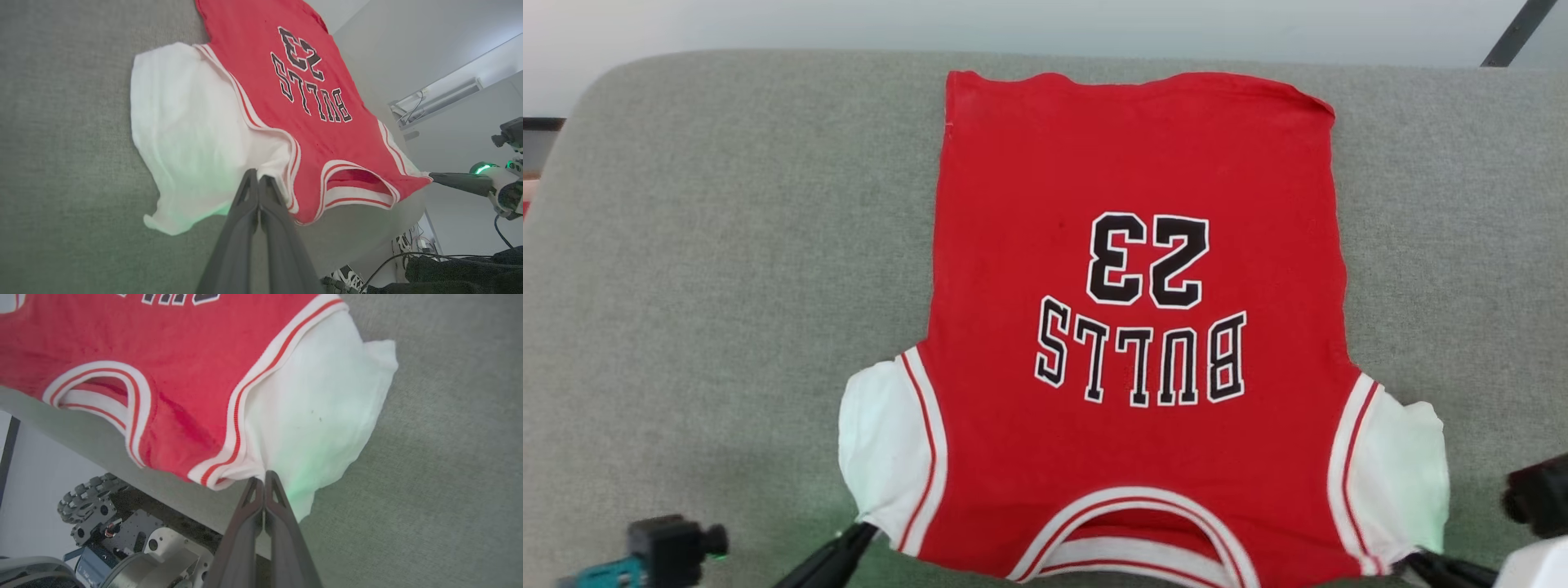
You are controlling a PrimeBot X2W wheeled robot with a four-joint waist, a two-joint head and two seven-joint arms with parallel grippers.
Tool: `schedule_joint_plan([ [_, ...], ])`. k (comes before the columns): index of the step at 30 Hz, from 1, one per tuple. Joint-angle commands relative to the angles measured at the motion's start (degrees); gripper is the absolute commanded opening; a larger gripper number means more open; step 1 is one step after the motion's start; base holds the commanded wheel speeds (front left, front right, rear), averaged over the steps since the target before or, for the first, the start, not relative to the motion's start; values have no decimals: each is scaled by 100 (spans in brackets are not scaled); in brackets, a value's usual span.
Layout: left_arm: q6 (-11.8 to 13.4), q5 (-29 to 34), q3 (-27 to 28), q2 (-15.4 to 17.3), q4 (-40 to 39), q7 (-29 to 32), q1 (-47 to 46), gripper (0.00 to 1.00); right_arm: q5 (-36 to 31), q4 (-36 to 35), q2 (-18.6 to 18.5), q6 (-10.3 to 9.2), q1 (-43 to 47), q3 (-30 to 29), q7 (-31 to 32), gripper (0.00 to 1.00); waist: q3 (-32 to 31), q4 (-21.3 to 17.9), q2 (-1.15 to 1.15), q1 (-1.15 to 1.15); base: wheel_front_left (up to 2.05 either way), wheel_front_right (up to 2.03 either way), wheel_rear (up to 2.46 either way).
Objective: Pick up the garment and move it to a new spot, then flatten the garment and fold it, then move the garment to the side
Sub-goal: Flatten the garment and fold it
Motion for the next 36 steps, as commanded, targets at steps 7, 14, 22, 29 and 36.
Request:
schedule_joint_plan([
  [7,-31,179,-416,-607,810,360,-487,0,206,988,-326,-4,-455,707,-229,0,105,-14,0,0,0,0,0],
  [14,-42,376,-735,-1199,1771,437,-939,0,38,2346,-676,-4,-778,1584,-1134,0,195,112,0,0,0,0,0],
  [22,-29,390,-1020,-1463,2297,363,-1171,0,-24,3188,-733,-7,-1049,2119,-1841,0,245,130,0,0,0,0,0],
  [29,-30,236,-1059,-1344,2208,186,-1221,0,-91,3107,-709,-21,-1321,2032,-2327,100,219,21,0,0,0,0,0],
  [36,-31,162,-999,-1219,2014,40,-1197,0,99,1795,-615,-4,-1044,1053,-1765,100,312,-36,0,0,0,0,0],
])
